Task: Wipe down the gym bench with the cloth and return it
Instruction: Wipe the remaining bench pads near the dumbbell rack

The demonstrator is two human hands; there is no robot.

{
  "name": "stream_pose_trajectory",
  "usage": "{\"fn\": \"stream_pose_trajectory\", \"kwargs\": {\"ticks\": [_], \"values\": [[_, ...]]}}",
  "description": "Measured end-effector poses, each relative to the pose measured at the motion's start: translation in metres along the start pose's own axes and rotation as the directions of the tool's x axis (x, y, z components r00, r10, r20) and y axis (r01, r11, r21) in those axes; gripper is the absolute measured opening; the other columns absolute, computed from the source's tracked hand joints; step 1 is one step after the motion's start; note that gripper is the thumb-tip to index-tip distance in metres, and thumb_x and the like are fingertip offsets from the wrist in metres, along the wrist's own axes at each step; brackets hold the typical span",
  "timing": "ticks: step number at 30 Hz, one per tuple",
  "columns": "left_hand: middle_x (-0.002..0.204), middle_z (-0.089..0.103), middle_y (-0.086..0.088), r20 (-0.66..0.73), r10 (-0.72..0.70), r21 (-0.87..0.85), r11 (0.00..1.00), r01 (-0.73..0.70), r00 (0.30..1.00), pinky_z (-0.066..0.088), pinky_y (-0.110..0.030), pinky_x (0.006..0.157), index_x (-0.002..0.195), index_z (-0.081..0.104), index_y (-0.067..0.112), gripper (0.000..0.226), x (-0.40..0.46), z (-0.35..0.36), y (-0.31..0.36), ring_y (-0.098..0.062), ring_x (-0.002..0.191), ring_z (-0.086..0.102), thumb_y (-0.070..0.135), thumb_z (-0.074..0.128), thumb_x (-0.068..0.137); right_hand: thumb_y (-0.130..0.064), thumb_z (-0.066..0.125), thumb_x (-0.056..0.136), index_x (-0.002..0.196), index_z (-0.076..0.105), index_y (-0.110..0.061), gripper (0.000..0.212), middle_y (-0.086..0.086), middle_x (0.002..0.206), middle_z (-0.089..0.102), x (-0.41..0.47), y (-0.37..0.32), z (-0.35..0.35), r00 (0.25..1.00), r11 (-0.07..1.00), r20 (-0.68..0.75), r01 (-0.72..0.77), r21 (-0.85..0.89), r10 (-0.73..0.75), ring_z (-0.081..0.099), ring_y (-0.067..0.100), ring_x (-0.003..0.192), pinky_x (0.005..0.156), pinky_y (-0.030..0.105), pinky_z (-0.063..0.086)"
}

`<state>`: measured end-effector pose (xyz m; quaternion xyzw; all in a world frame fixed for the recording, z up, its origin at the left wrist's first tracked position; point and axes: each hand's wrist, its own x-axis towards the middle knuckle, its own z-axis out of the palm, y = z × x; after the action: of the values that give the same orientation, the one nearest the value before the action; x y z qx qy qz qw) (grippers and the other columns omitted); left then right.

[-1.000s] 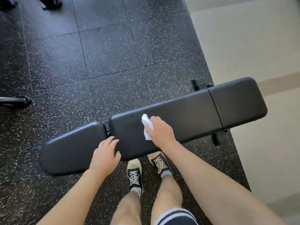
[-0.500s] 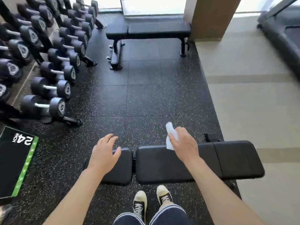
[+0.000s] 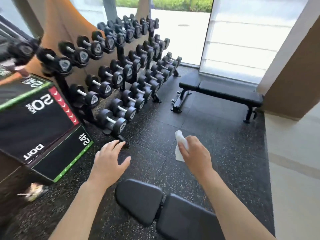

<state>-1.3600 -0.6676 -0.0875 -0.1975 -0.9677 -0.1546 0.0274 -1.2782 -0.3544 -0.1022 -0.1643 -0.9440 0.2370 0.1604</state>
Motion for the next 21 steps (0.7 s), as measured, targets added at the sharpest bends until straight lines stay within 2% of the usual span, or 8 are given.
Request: {"fn": "stream_pose_trajectory", "kwargs": {"ticks": [3, 6, 7, 10, 16, 21], "values": [[0.159, 0.046, -0.001, -0.037, -0.095, -0.01, 0.995, 0.095, 0.995, 0.037, -0.053, 0.118, 0.153, 0.05, 0.024, 0.069, -0.011, -0.023, -0.02, -0.023, 0.149, 0.037, 0.059, 0.061, 0.095, -0.049, 0.048, 0.104, 0.106, 0.055, -0.017, 0.033, -0.003, 0.099, 0.058, 0.018, -0.028, 0.002, 0.996, 0.997, 0.03, 0.078, 0.011, -0.078, 0.061, 0.021, 0.079, 0.066, 0.037, 0.049], [0.158, 0.046, 0.001, -0.064, -0.19, -0.025, 0.982, 0.189, 0.98, 0.038, -0.054, 0.118, 0.152, 0.051, 0.026, 0.08, -0.023, -0.043, -0.042, -0.024, 0.148, 0.038, 0.074, 0.042, 0.088, -0.049, 0.05, 0.104, 0.109, 0.057, -0.018, 0.032, -0.003, 0.102, 0.059, 0.031, -0.057, 0.006, 0.99, 0.99, 0.053, 0.131, 0.046, -0.133, 0.061, 0.021, 0.081, 0.067, 0.035, 0.044], [0.158, 0.046, 0.001, -0.069, -0.218, -0.031, 0.976, 0.217, 0.973, 0.038, -0.055, 0.118, 0.152, 0.051, 0.026, 0.081, -0.028, -0.048, -0.048, -0.025, 0.147, 0.038, 0.074, 0.042, 0.088, -0.049, 0.05, 0.104, 0.11, 0.057, -0.018, 0.032, -0.003, 0.103, 0.059, 0.035, -0.067, 0.009, 0.987, 0.988, 0.066, 0.146, 0.058, -0.149, 0.061, 0.021, 0.081, 0.067, 0.035, 0.043], [0.16, 0.044, 0.001, -0.085, -0.299, -0.053, 0.954, 0.295, 0.95, 0.037, -0.055, 0.119, 0.153, 0.05, 0.026, 0.07, -0.041, -0.061, -0.068, -0.024, 0.149, 0.036, 0.063, 0.057, 0.094, -0.05, 0.05, 0.104, 0.108, 0.056, -0.018, 0.032, -0.005, 0.099, 0.057, 0.044, -0.099, 0.023, 0.974, 0.977, 0.108, 0.19, 0.095, -0.2, 0.06, 0.021, 0.08, 0.066, 0.035, 0.043], [0.162, 0.041, 0.001, -0.096, -0.403, -0.083, 0.914, 0.397, 0.91, 0.033, -0.053, 0.122, 0.155, 0.046, 0.028, 0.065, -0.058, -0.084, -0.126, -0.025, 0.15, 0.033, 0.056, 0.058, 0.097, -0.051, 0.049, 0.103, 0.097, 0.051, -0.019, 0.033, -0.007, 0.093, 0.055, 0.049, -0.171, 0.065, 0.953, 0.963, 0.177, 0.219, 0.158, -0.246, 0.057, 0.019, 0.075, 0.067, 0.035, 0.038], [0.16, 0.043, 0.002, -0.107, -0.407, -0.094, 0.913, 0.398, 0.907, 0.035, -0.054, 0.121, 0.155, 0.046, 0.027, 0.066, -0.05, -0.105, -0.202, -0.024, 0.149, 0.035, 0.056, 0.059, 0.097, -0.051, 0.05, 0.104, 0.097, 0.052, -0.02, 0.031, -0.007, 0.095, 0.055, 0.061, -0.236, 0.104, 0.951, 0.958, 0.178, 0.219, 0.187, -0.252, 0.055, 0.017, 0.076, 0.067, 0.035, 0.036]]}}
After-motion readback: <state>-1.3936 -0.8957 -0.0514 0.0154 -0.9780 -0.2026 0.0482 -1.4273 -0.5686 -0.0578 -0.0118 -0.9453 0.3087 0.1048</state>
